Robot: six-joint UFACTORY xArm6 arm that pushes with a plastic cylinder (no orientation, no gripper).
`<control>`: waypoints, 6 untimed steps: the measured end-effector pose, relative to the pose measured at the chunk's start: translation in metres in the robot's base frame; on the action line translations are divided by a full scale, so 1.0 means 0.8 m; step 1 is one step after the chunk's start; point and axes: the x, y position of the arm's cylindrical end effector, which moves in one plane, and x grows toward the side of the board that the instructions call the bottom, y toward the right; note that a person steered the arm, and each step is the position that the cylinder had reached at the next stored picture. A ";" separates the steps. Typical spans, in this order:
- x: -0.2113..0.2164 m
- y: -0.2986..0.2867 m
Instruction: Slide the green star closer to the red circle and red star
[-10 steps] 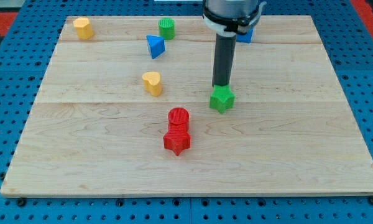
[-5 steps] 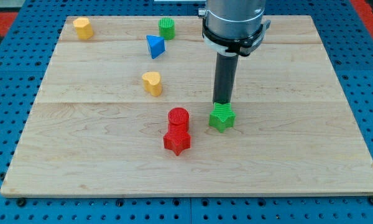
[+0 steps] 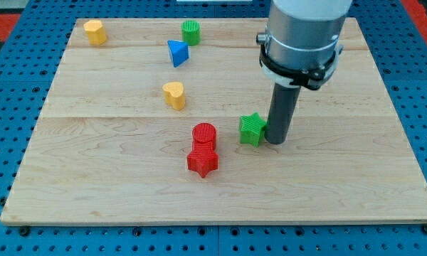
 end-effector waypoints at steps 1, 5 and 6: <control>0.009 0.010; -0.032 0.001; 0.020 -0.064</control>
